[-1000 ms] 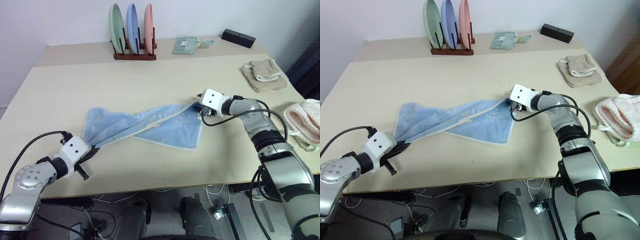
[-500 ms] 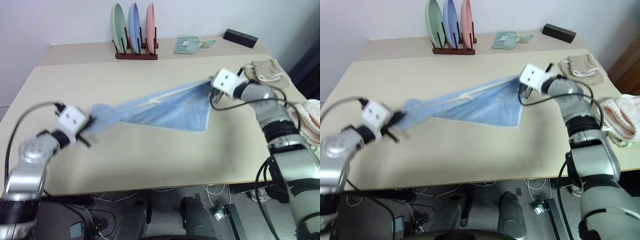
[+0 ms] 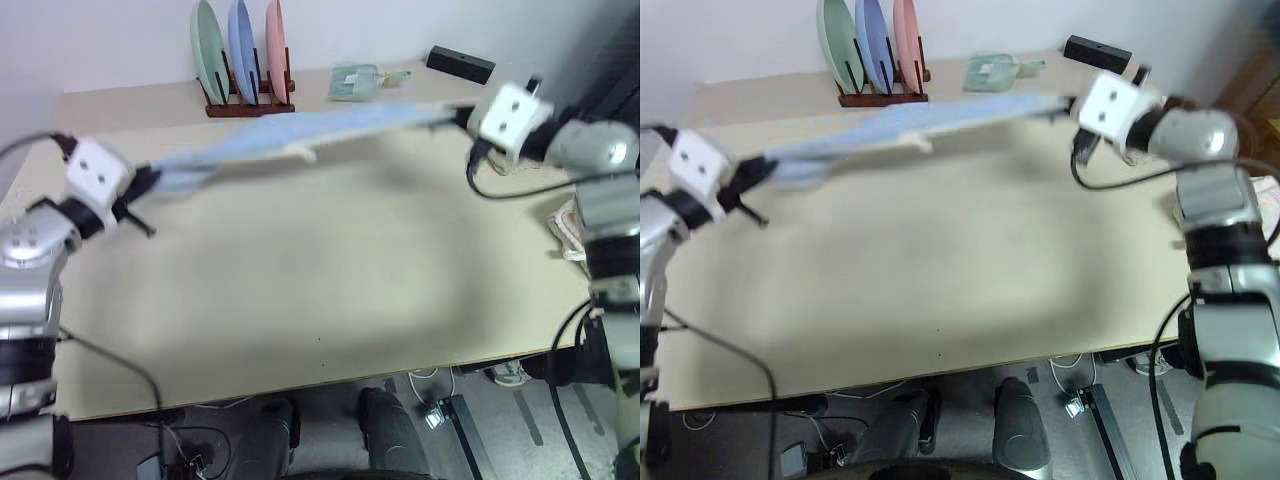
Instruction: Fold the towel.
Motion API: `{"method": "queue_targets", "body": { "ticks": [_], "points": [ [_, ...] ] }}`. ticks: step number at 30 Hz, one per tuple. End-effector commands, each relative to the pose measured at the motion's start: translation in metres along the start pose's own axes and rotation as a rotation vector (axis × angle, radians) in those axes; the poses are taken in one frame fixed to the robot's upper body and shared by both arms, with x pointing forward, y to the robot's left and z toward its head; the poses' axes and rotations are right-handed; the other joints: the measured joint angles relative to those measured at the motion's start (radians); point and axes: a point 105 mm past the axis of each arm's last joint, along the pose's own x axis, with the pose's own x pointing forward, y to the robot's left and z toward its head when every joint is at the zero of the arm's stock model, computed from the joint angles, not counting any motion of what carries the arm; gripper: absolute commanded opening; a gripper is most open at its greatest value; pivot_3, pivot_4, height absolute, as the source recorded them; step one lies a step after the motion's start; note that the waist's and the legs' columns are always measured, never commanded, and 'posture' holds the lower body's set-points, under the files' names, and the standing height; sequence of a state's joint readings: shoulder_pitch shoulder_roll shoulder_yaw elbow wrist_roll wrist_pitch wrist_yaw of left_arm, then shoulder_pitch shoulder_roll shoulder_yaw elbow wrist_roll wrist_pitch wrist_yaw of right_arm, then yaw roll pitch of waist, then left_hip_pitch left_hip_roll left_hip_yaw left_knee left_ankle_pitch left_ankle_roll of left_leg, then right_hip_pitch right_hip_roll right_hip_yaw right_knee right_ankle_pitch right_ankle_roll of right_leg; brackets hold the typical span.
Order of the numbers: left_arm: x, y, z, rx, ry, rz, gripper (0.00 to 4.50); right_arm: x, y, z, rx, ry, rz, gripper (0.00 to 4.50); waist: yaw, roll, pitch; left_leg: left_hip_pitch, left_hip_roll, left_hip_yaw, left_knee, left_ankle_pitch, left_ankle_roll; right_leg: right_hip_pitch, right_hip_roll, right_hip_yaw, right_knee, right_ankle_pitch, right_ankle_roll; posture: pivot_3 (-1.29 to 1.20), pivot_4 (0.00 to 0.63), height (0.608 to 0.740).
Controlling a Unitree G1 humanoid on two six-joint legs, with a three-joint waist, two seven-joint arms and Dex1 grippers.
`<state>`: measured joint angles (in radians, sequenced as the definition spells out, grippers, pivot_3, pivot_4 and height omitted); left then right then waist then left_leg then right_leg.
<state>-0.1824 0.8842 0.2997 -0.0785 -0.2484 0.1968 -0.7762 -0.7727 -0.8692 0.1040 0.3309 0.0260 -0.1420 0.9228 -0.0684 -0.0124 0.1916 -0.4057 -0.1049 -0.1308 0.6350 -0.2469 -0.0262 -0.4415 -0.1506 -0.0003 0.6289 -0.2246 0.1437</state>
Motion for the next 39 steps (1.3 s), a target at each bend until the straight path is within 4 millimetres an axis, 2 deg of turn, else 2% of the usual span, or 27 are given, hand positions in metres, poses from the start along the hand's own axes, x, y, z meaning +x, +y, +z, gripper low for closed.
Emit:
{"method": "queue_targets", "body": {
  "ticks": [1, 5, 8, 11, 14, 21, 27, 33, 36, 39],
  "points": [
    [-0.028, -0.012, 0.005, 0.005, 0.048, -0.065, 0.0, -0.029, 0.017, 0.011, 0.059, -0.006, 0.118, 0.05, 0.01, 0.0, 0.0, 0.0, 0.0, 0.0, 0.0, 0.0, 0.001, 0.0, 0.0, 0.0, 0.0, 0.0, 0.0, 0.0, 0.15, 0.737],
    [-0.051, -0.04, -0.008, -0.095, 0.147, -0.187, 0.0, -0.057, 0.056, 0.007, 0.193, 0.061, 0.313, 0.05, 0.033, 0.002, 0.001, 0.003, 0.001, 0.0, 0.003, -0.002, 0.003, 0.004, 0.001, 0.0, 0.001, 0.001, -0.002, 0.0, 0.15, 0.737],
    [-0.071, -0.058, -0.011, -0.167, 0.216, -0.292, 0.0, -0.08, 0.074, 0.006, 0.28, 0.117, 0.433, 0.05, 0.045, 0.001, 0.001, 0.007, 0.004, -0.001, 0.01, -0.002, 0.004, 0.013, 0.002, -0.002, 0.001, -0.001, -0.006, 0.0, 0.15, 0.737],
    [-0.077, -0.061, -0.013, -0.184, 0.246, -0.313, 0.0, -0.087, 0.078, 0.005, 0.3, 0.139, 0.472, 0.05, 0.059, 0.001, 0.001, 0.011, 0.004, 0.001, 0.011, -0.003, 0.005, 0.016, 0.002, -0.002, 0.0, -0.001, -0.006, 0.0, 0.15, 0.737],
    [-0.068, -0.052, -0.019, -0.16, 0.248, -0.265, 0.0, -0.073, 0.071, 0.0, 0.264, 0.133, 0.404, 0.05, 0.058, 0.001, 0.001, 0.011, 0.004, 0.002, 0.011, -0.003, 0.005, 0.017, 0.002, -0.002, 0.0, -0.001, -0.006, 0.0, 0.15, 0.737],
    [-0.02, -0.028, -0.046, -0.113, 0.234, -0.14, 0.0, -0.029, 0.064, -0.035, 0.192, 0.202, 0.304, 0.05, 0.058, 0.001, 0.001, 0.012, 0.004, 0.004, 0.01, -0.004, 0.005, 0.016, 0.002, -0.002, 0.0, 0.002, -0.003, 0.0, 0.15, 0.737],
    [0.014, -0.029, -0.053, -0.09, 0.201, -0.16, 0.0, -0.013, 0.067, -0.048, 0.198, 0.207, 0.288, 0.05, 0.056, 0.0, 0.001, 0.011, 0.002, 0.003, 0.01, -0.004, 0.005, 0.014, 0.001, -0.002, 0.0, 0.002, -0.003, 0.0, 0.15, 0.737],
    [0.02, -0.035, -0.064, -0.164, 0.237, -0.192, 0.0, -0.005, 0.061, -0.052, 0.246, 0.193, 0.213, 0.05, 0.05, 0.001, 0.001, 0.012, 0.002, 0.003, 0.01, -0.004, 0.005, 0.014, 0.001, -0.002, 0.001, 0.002, -0.002, 0.0, 0.15, 0.737],
    [0.019, -0.031, -0.069, -0.187, 0.256, -0.168, 0.91, -0.005, 0.059, -0.054, 0.255, 0.202, 0.195, 0.86, 0.052, 0.001, 0.001, 0.012, 0.002, 0.002, 0.01, -0.004, 0.005, 0.014, 0.001, -0.002, 0.001, 0.002, -0.002, 0.0, 0.15, 0.737],
    [0.019, -0.023, -0.072, -0.162, 0.265, -0.115, 2.29, -0.007, 0.054, -0.056, 0.243, 0.209, 0.162, 2.28, 0.054, 0.0, 0.001, 0.012, 0.002, 0.002, 0.01, -0.004, 0.005, 0.014, 0.001, -0.002, 0.001, 0.002, -0.002, 0.0, 0.15, 0.737]
  ]
}}
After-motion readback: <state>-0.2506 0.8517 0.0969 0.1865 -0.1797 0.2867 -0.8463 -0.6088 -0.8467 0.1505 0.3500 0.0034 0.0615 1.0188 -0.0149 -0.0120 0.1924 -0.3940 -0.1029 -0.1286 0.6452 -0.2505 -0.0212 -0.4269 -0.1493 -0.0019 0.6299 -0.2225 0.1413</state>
